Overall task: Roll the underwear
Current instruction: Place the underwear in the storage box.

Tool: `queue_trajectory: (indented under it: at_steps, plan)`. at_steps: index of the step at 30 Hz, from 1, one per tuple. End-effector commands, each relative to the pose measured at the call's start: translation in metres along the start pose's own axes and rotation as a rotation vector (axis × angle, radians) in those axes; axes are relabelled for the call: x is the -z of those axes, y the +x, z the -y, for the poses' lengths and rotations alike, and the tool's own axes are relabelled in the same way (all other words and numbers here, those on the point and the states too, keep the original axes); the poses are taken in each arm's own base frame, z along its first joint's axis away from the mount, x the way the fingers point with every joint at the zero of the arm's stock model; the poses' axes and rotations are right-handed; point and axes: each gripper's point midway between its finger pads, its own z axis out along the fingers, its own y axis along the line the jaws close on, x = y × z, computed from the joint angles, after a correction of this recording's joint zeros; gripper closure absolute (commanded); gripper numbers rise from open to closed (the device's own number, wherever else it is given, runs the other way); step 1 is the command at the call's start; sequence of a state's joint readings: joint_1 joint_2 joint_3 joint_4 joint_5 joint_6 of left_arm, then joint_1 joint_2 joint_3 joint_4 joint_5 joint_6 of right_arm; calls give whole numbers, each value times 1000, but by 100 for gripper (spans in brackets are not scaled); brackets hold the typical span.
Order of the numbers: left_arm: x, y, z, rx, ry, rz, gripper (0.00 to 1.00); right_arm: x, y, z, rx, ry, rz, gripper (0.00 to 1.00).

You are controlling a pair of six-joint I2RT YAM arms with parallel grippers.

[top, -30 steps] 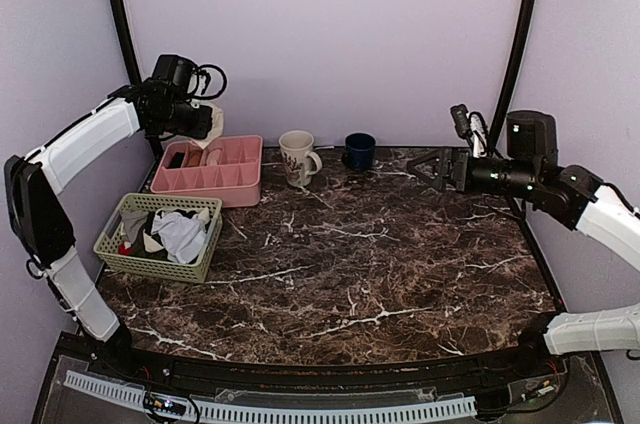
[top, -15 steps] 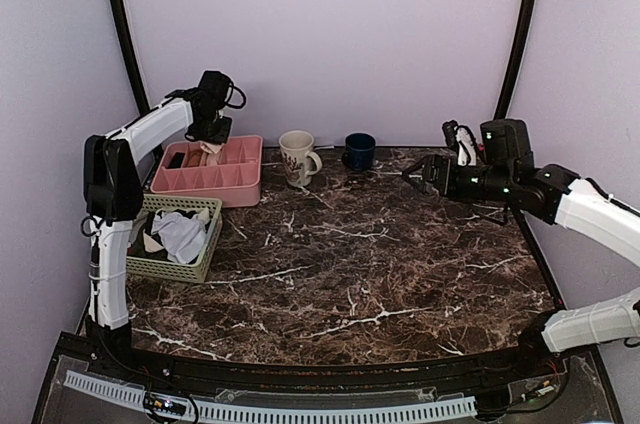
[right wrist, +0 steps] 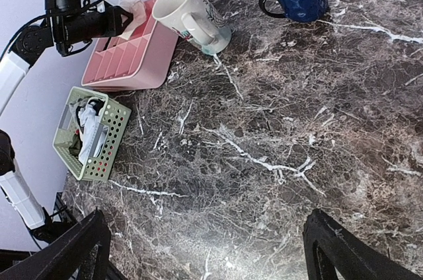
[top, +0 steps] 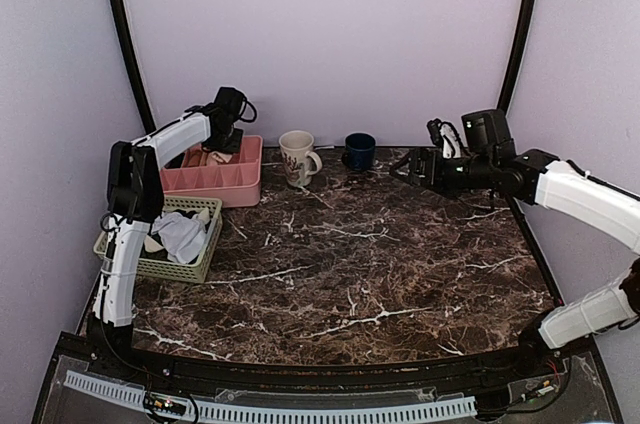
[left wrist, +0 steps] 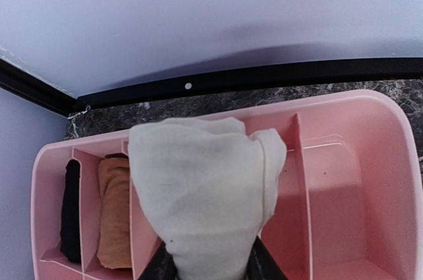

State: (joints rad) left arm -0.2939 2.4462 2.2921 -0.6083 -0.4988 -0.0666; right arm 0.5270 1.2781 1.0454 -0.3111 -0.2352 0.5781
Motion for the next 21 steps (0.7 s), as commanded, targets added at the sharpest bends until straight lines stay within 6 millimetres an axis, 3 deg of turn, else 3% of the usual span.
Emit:
queue_trajectory:
  at_steps: [1,5,13,21]
  plan:
    - [13,-29,16,54,61,92,100,2,-9,-10,-2,-43,-3,0]
    - [2,-21,17,63,59,73,100,1,-9,-8,-6,-40,-12,1]
    - [-26,12,-14,143,30,-49,100,5,-8,-3,-16,-30,-16,1]
    - [-46,41,13,121,157,-142,100,4,-8,3,-26,-26,-27,0]
